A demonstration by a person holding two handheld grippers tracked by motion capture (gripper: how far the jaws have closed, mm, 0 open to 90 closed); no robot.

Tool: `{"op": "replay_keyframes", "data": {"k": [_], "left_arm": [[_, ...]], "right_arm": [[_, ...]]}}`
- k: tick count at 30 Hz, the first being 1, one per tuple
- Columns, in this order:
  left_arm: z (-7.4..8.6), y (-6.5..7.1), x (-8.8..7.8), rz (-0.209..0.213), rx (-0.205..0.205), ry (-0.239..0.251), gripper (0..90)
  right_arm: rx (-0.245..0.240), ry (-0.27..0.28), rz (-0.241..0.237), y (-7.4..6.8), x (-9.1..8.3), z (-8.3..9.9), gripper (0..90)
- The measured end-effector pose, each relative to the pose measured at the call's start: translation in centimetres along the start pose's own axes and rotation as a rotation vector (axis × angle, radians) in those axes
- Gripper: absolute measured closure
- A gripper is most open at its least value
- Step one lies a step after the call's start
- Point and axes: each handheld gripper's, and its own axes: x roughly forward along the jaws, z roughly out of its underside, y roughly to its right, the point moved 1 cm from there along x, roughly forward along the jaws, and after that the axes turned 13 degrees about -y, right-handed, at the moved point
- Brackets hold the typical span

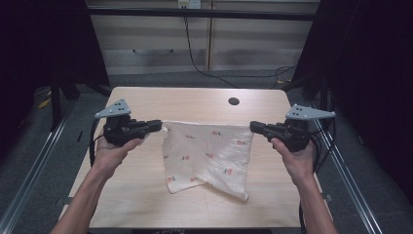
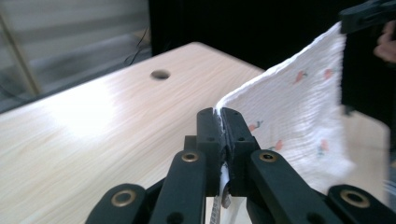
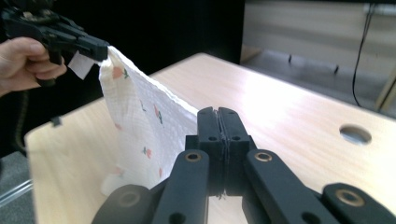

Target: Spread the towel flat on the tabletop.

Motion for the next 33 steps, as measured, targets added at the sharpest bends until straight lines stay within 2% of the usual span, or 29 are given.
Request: {"op": "replay_keyframes", "data": {"k": [2, 6, 9, 11, 12, 15, 17, 19, 20, 23, 25, 26, 30, 33], "left_arm": [[0.2, -0.6, 1.4, -0.002, -0.027, -0.018, 87.0], [0.5, -1.3, 3.5, -0.015, -0.043, -0.056, 86.8], [0.8, -2.1, 5.1, -0.026, -0.072, -0.072, 86.8], [0.9, -2.3, 5.5, -0.031, -0.078, -0.080, 86.8], [1.3, -3.0, 6.5, -0.041, -0.104, -0.094, 86.5], [1.5, -3.6, 7.3, -0.047, -0.128, -0.102, 85.5], [1.7, -4.2, 8.2, -0.041, -0.152, -0.106, 81.0], [1.9, -4.6, 8.4, -0.040, -0.161, -0.111, 79.4], [1.9, -4.8, 8.3, -0.054, -0.171, -0.109, 76.4], [2.0, -5.5, 7.5, -0.074, -0.194, -0.094, 67.1], [2.0, -5.5, 7.2, -0.079, -0.205, -0.089, 60.2], [2.1, -5.5, 7.0, -0.091, -0.193, -0.098, 59.2], [2.5, -5.4, 6.2, -0.105, -0.199, -0.088, 56.3], [3.1, -5.3, 5.8, -0.113, -0.202, -0.089, 55.0]], "right_arm": [[0.020, -0.027, 0.014, 1.0, 1.2, 0.4, 89.7], [0.060, -0.086, 0.031, 3.0, 3.6, 1.6, 89.6], [0.077, -0.109, 0.040, 4.1, 4.7, 1.9, 89.6], [0.085, -0.109, 0.033, 4.6, 5.2, 1.9, 89.6], [0.089, -0.127, 0.045, 5.3, 6.0, 2.0, 89.5], [0.099, -0.134, 0.039, 5.9, 6.7, 2.1, 89.5], [0.134, -0.153, 0.047, 7.0, 8.2, 2.3, 88.4], [0.157, -0.152, 0.064, 7.6, 8.8, 2.4, 83.1], [0.174, -0.153, 0.071, 7.8, 9.0, 2.4, 79.7], [0.220, -0.150, 0.128, 8.6, 9.1, 2.6, 64.5], [0.240, -0.149, 0.144, 8.9, 9.0, 2.7, 62.0], [0.248, -0.147, 0.140, 8.9, 8.9, 2.8, 61.8], [0.233, -0.140, 0.130, 8.3, 8.2, 2.9, 60.1], [0.194, -0.160, 0.123, 7.5, 7.8, 2.8, 60.1]]}}
